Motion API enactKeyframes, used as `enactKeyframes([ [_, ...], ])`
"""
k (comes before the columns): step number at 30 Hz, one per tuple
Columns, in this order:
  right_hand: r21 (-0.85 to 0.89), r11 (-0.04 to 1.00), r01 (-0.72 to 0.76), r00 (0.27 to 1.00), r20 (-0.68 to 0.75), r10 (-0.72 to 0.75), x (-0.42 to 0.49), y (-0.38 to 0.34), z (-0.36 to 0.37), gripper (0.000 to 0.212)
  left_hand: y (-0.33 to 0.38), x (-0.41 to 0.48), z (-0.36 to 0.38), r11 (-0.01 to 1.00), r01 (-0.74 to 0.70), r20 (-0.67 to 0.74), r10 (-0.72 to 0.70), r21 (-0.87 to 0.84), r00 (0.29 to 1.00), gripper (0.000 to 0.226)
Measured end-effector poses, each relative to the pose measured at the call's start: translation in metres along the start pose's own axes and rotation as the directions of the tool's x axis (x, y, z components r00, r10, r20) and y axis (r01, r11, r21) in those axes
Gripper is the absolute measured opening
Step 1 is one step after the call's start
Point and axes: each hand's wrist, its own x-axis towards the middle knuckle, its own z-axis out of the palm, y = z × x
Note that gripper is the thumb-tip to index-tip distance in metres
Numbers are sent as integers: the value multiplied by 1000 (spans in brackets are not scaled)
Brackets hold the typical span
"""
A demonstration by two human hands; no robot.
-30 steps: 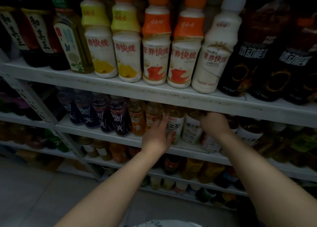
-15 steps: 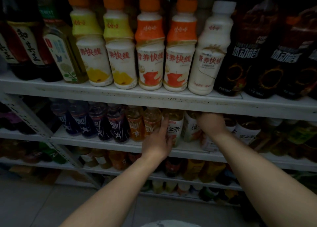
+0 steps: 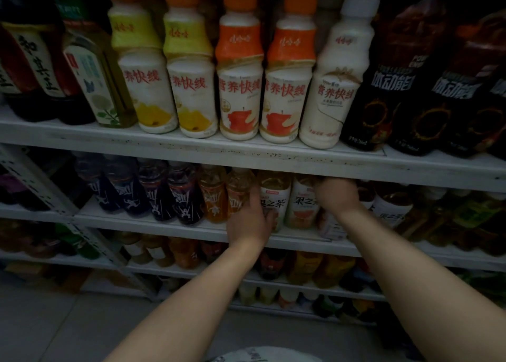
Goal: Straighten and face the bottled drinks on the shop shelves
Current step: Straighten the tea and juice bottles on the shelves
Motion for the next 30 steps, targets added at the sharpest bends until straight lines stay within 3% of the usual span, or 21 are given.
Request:
enactKeyframes([
  [5,72,997,-3,999,40,0,-4,6,-4,19,-1,1,-1,1000,-28,-4,28,0,1000,65],
  [11,137,986,99,995,6,-101,-14,5,-11,38,0,-2,-1,1000,-20,5,20,10,1000,69],
  [16,178,983,38,997,58,-49,-13,5,-10,38,5,-15,-3,1000,-12,60,13,-27,998,97],
  [19,140,988,64,989,123,-82,-19,12,-14,32,10,-37,2,985,-169,21,170,-40,985,103],
  [22,289,938,190,982,-32,-189,-44,45,-25,23,18,-52,7,948,-297,16,301,-112,953,79],
  [24,311,929,202,965,-227,-134,-62,79,-36,23,30,-53,10,927,-351,49,360,-131,932,58],
  [27,265,964,23,894,-437,98,-67,127,-56,20,62,-51,14,890,-407,80,429,-204,900,42],
  [30,259,964,-61,883,-436,173,-56,150,-73,22,100,-50,21,873,-405,33,429,-271,903,39],
])
